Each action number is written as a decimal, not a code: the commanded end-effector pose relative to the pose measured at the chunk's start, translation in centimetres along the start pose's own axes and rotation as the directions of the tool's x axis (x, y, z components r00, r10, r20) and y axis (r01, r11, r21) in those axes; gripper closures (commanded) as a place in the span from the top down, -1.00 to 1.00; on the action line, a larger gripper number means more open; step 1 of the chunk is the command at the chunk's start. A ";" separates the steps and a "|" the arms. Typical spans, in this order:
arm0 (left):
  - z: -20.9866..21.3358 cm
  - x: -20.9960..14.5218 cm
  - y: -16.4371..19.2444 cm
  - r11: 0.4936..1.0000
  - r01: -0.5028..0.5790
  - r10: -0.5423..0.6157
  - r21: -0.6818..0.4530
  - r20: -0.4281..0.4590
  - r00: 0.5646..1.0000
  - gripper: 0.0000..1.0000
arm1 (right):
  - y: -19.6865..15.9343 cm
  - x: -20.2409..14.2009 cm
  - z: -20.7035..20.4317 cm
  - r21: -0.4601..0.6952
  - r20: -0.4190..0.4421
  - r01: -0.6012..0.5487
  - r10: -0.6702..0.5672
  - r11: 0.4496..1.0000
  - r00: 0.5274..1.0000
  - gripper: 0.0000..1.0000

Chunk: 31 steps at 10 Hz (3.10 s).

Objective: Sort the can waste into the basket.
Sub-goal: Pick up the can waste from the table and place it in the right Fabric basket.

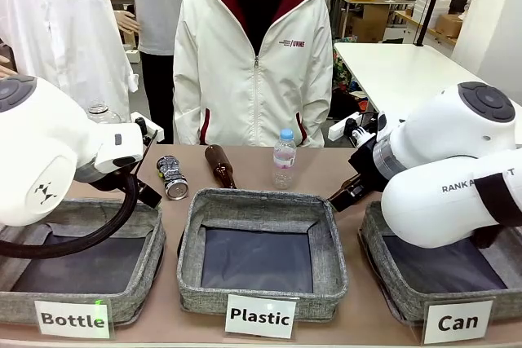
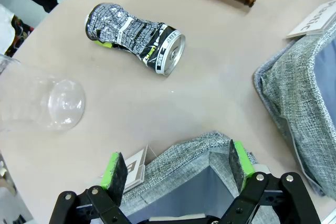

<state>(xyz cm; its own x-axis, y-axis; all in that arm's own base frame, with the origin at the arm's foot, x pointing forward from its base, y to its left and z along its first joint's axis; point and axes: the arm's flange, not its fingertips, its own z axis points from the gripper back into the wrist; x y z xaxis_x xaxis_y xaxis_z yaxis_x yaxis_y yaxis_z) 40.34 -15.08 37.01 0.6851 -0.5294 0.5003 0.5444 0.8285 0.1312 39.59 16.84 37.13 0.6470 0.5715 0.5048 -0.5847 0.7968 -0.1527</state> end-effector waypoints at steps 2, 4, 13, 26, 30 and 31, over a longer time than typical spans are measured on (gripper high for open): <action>0.0 0.0 0.0 1.000 0.000 0.000 0.000 0.000 1.000 1.00 | 0.0 0.0 0.0 0.000 0.000 0.001 -0.001 1.000 1.000 1.00; 1.9 0.3 -0.3 0.999 0.026 -0.025 -0.028 0.020 0.999 1.00 | 0.0 0.5 1.9 -0.029 0.009 0.021 -0.021 0.999 1.000 1.00; 20.7 -10.2 13.7 0.608 -0.228 0.394 -0.760 0.040 0.918 1.00 | -9.4 -12.6 21.8 0.609 -0.036 0.499 -0.607 0.617 0.794 1.00; 14.6 -24.4 24.7 0.115 -0.319 0.895 -0.941 -0.042 0.445 1.00 | -24.4 -30.8 19.6 0.725 -0.041 0.670 -0.960 0.162 0.276 1.00; 14.6 -24.4 24.7 0.115 -0.319 0.895 -0.941 -0.042 0.445 1.00 | -20.8 -16.7 22.7 0.227 -0.026 0.871 -0.891 0.436 0.453 1.00; 14.6 -24.4 24.7 0.115 -0.319 0.895 -0.941 -0.042 0.445 1.00 | -20.6 -13.5 22.6 0.109 -0.039 0.879 -0.882 0.463 0.470 1.00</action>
<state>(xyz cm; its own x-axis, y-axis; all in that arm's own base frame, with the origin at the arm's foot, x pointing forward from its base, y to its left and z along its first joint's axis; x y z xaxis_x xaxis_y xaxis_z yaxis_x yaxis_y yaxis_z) 30.31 20.83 40.36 0.8105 0.5068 0.2937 0.2858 0.0956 -0.9535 30.91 -13.64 51.90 0.7822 -0.4593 0.4210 0.1749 0.8104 0.5592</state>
